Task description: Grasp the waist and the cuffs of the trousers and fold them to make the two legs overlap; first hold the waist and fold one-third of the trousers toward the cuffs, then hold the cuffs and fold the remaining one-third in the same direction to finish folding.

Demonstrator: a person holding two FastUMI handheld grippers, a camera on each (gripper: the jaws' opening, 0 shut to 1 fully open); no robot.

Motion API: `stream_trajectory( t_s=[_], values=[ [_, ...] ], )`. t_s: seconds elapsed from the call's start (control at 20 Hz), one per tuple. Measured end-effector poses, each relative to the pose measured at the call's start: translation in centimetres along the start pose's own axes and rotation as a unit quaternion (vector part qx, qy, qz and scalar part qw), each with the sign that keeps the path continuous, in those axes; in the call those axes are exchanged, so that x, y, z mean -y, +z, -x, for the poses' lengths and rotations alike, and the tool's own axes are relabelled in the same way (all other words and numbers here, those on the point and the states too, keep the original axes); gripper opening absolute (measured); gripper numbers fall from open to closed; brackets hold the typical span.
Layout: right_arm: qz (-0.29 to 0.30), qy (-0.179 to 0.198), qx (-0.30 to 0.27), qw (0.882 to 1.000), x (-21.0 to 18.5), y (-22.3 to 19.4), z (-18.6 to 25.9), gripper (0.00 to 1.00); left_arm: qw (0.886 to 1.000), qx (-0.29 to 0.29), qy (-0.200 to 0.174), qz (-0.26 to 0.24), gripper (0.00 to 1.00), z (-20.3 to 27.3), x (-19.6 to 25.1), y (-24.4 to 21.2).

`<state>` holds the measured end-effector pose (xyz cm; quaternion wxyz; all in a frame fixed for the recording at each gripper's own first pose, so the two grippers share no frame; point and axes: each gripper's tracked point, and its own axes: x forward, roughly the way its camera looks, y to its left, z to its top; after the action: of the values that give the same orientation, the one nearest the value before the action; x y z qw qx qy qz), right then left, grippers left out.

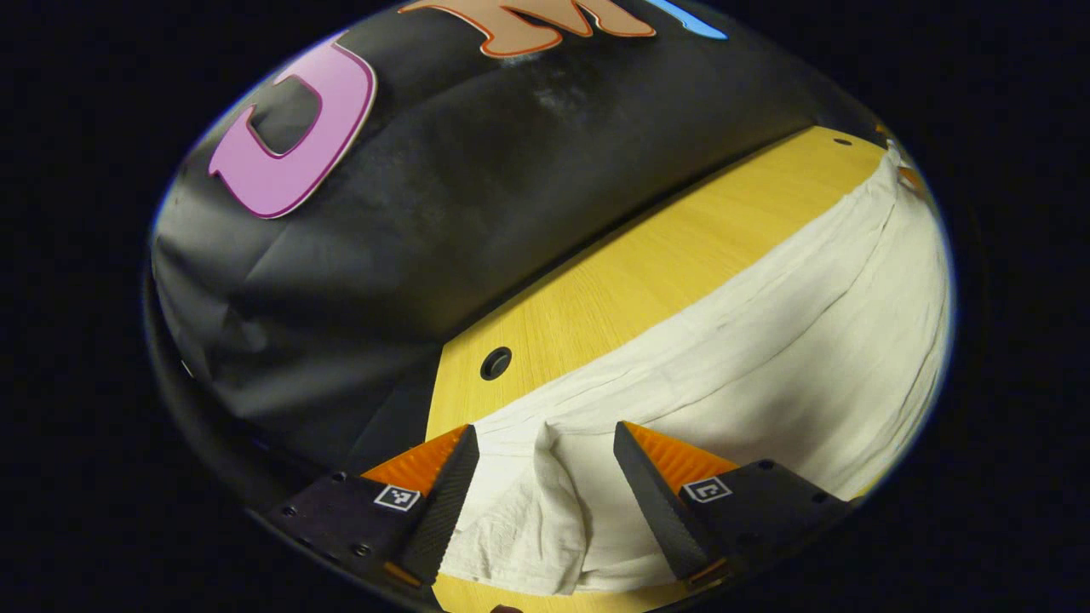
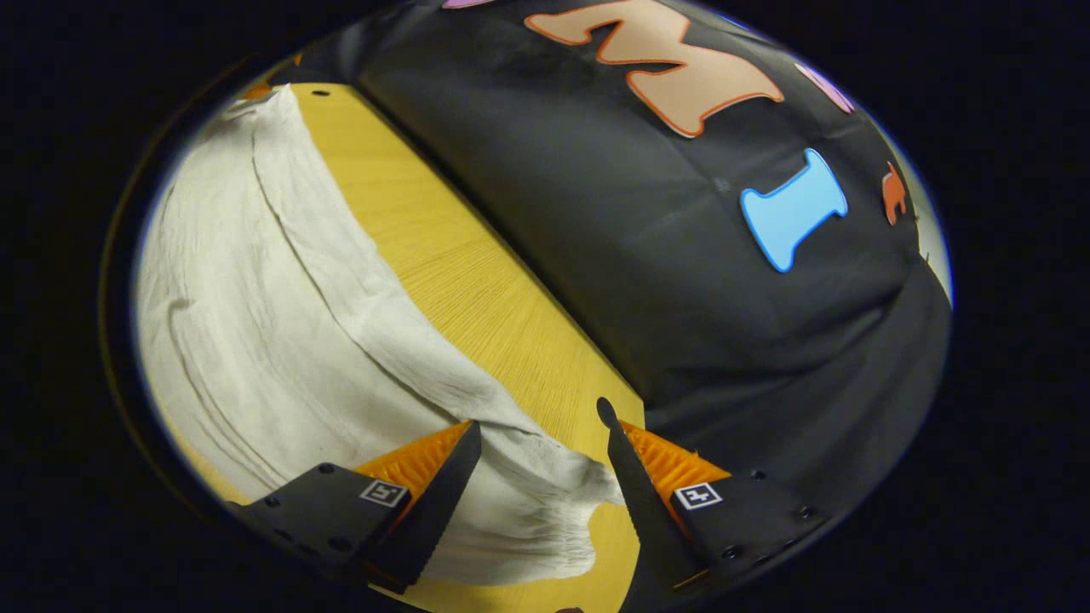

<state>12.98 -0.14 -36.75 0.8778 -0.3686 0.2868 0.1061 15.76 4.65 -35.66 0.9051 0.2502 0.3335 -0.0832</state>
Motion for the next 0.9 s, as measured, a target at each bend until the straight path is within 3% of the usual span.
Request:
stream_trajectory(
  t_s=[0.2, 0.45, 0.65, 0.9],
  values=[
    [-0.116, -0.012, 0.002, 0.993, 2.0, -0.8, 2.5, 0.97, 0.996, 0.051, -0.009, 0.072, 0.96, 4.6, 1.1, 3.6],
    [-0.263, -0.015, -0.016, 0.965, 3.8, -3.4, 4.4, 0.97, 0.986, 0.093, -0.025, 0.136, 0.95, 10.4, 2.6, 6.3],
    [-0.350, -0.025, -0.043, 0.936, 5.3, -7.1, 5.2, 0.98, 0.981, 0.104, -0.025, 0.164, 0.95, 13.8, 3.3, 7.1],
    [-0.455, -0.033, -0.087, 0.886, 4.9, -10.7, 4.5, 1.00, 0.981, 0.105, -0.019, 0.164, 0.95, 16.2, 3.7, 7.2]
  ],
)
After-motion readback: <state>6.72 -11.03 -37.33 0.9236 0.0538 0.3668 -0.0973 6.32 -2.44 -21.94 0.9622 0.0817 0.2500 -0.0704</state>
